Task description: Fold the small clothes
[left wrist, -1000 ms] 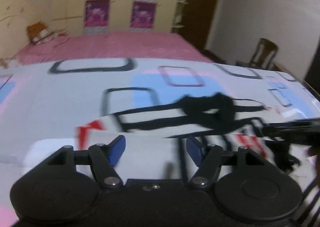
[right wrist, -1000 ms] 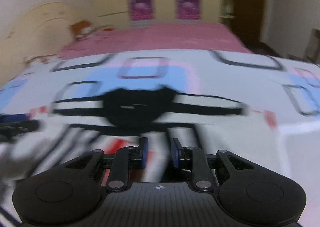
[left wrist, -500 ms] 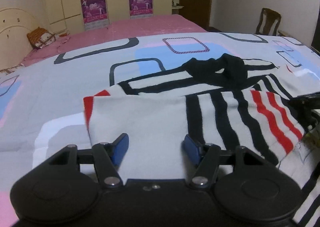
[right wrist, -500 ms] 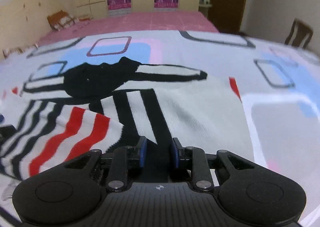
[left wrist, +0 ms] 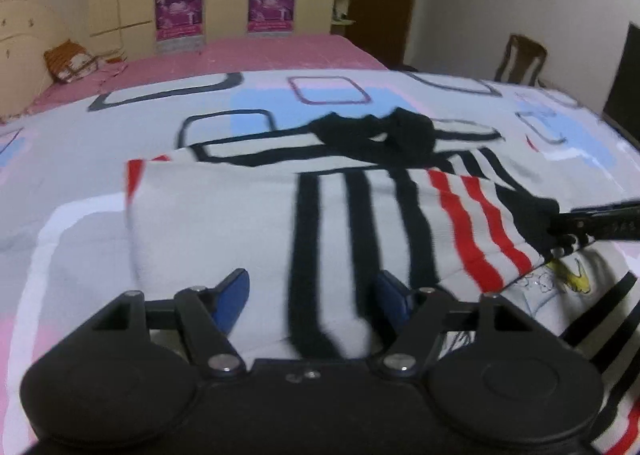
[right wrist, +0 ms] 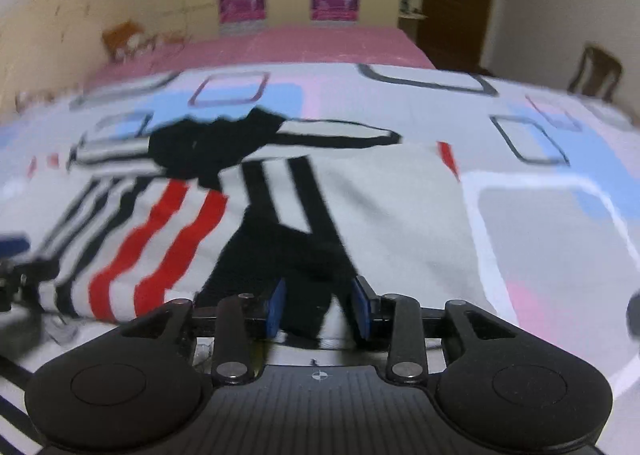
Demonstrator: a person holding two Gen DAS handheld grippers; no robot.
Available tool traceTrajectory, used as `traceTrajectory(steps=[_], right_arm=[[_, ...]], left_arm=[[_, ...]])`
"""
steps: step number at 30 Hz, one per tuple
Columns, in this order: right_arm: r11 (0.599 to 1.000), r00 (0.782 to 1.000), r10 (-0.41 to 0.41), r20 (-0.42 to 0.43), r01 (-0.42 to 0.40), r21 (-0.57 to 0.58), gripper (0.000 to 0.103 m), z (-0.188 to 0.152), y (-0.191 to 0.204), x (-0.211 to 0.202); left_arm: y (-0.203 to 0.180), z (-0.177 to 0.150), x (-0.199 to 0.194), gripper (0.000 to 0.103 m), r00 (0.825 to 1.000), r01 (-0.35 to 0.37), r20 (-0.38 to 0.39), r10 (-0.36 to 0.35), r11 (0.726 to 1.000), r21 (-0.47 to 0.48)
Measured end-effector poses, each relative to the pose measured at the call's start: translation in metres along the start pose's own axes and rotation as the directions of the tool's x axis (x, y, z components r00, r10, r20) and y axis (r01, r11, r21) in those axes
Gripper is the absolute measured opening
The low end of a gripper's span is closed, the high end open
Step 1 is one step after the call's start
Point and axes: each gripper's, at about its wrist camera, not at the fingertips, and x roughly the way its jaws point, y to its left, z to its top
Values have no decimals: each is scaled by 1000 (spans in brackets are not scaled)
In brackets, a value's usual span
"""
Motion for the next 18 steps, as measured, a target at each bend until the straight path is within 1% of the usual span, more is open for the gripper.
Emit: traceTrajectory(steps=[2,3,5,6,7,8,9,12,13,15,16,17,18], right_arm=[[994,998,50,-26,-47,98,36,1,-15,3],[989,996,80,-31,-75,127,36,0,-19,5],[981,992,127,-24,-122,149,36,-1,-21,10],[982,991,134,-19,-131,138,34,0,-19,11],[982,990,143,-14,-140,124,25,0,-17,11],[982,988,155,-12,-153,110,12,1,-15,12],[982,987,158,-9,-156,107,11,1,-14,10],[989,993,122,6,-122,78,10,-1,-13,5],[991,993,113,-20,-112,68,10,-4,-13,7],[992,993,115,-38,-112,64,10,-3,-14,6],[992,993,111,-32,-109,57,10,0,-13,0],[993,994,110,-6,-109,42,10,3,-11,-9],[994,995,104,8,-104,33,10,4,-10,-14]], left_arm=[[6,-2,-1,68,1000,3,1,-3,1000,-20],[7,-3,-2,68,1000,6,5,-6,1000,-20],[4,-4,-2,68,1000,3,7,-3,1000,-19],[4,-4,-2,68,1000,1,7,-1,1000,-20],[5,-5,-3,68,1000,0,9,0,1000,-19],[5,-5,-3,68,1000,-2,11,2,1000,-17],[6,-6,-2,69,1000,-4,12,4,1000,-10],[2,-9,-1,70,999,-36,1,36,998,53],[1,-9,0,70,999,-37,0,37,998,60],[0,-5,-4,64,999,-38,-2,38,998,55],[-1,-3,-12,64,999,-33,29,31,998,57],[-3,-2,-20,67,998,-24,64,20,998,65],[-4,-1,-23,68,997,-22,69,17,997,71]])
